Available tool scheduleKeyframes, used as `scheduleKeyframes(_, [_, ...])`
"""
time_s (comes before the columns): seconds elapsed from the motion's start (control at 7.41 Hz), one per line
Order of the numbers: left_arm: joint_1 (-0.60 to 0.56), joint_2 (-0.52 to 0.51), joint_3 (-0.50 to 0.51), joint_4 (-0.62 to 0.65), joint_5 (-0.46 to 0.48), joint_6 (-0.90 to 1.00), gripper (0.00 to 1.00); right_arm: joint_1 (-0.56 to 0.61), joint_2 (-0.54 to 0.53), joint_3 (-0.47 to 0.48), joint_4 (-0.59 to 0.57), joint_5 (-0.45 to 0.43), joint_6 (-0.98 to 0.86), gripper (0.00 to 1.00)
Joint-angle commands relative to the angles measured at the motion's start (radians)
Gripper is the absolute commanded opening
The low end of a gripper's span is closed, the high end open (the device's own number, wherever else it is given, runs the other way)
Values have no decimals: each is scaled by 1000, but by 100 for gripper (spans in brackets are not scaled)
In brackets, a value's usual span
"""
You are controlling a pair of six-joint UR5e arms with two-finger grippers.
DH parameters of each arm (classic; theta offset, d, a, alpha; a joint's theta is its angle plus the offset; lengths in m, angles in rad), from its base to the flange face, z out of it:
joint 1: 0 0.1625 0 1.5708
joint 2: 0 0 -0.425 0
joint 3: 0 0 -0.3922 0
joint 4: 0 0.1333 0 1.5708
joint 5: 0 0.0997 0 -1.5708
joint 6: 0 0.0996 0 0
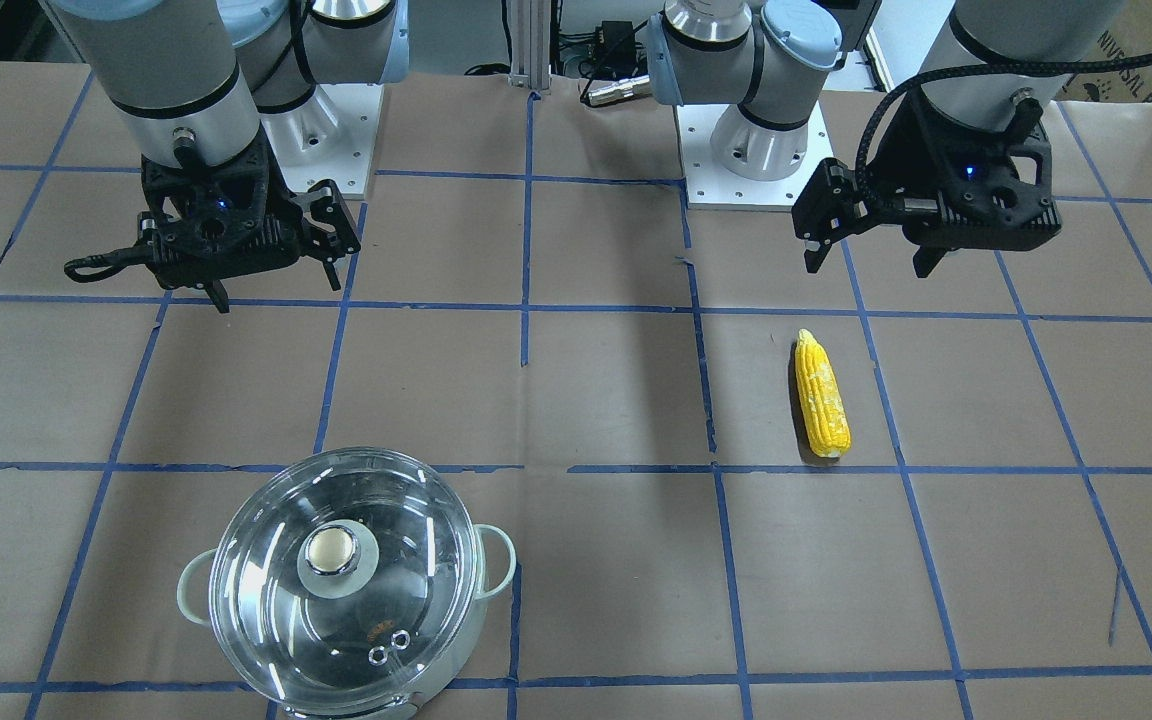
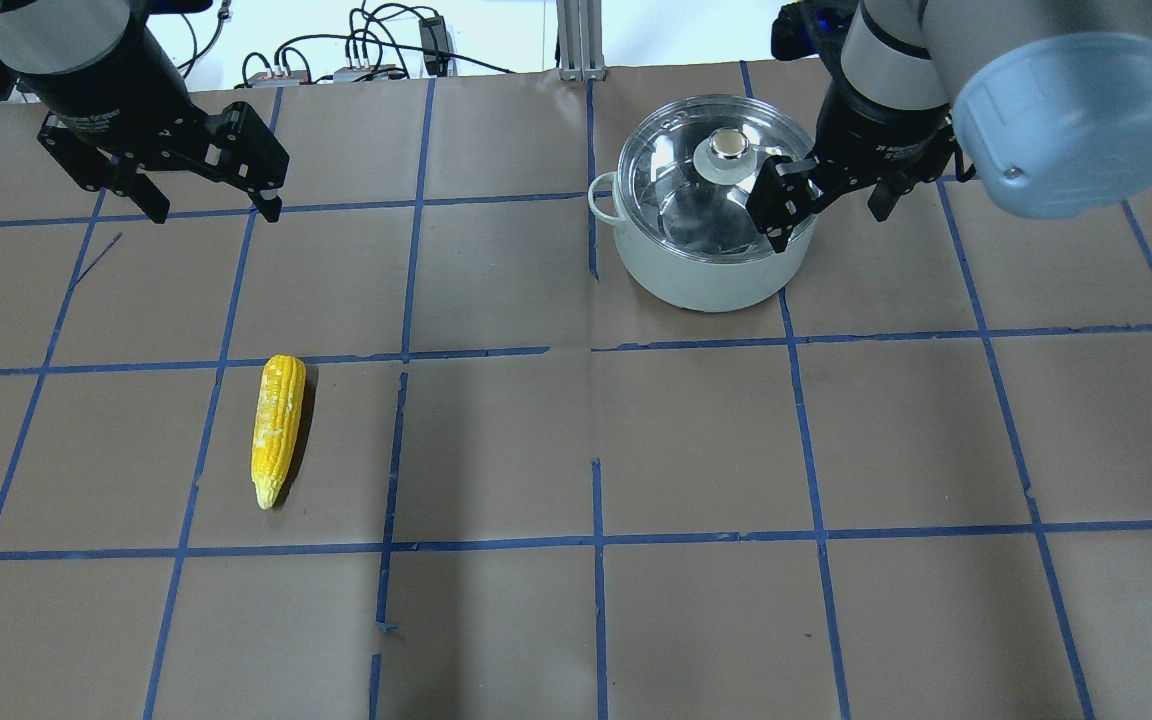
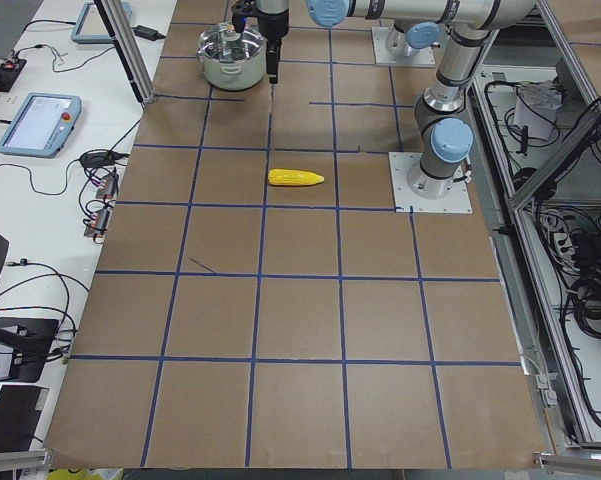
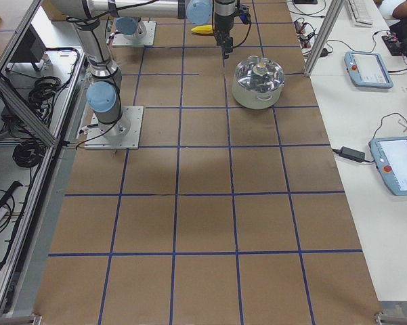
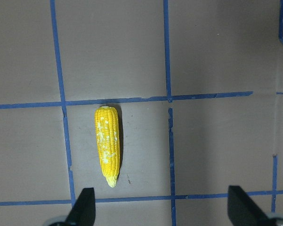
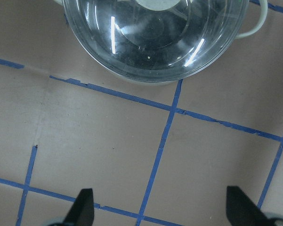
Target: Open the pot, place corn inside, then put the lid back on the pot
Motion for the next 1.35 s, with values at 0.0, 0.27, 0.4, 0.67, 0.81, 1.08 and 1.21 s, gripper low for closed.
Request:
scheduleKeyframes(0.0, [0, 1, -1, 0, 0, -1, 100, 0, 1, 3, 1, 1, -1, 100])
scheduleKeyframes(0.27, [0, 8, 2, -32, 1, -4, 100, 1, 2, 6, -2, 2, -1, 100])
scheduleKeyframes(0.4, [0, 5, 5, -40, 3, -21, 100, 1, 3, 6, -2, 2, 1, 100])
scheduleKeyframes(0.67, [0, 8, 1, -38, 6, -24, 100, 4, 62, -39, -43, 12, 12, 100])
scheduleKeyframes(0.81, [0, 10, -1, -37, 6, -24, 100, 4, 155, -126, -60, 12, 1, 100])
scheduleKeyframes(1.08, [0, 10, -3, -37, 3, -24, 100, 9, 338, -323, -55, 15, -1, 100])
scheduleKeyframes(1.21, [-2, 10, -4, -37, 4, -24, 100, 10, 423, -406, -52, 16, -4, 100])
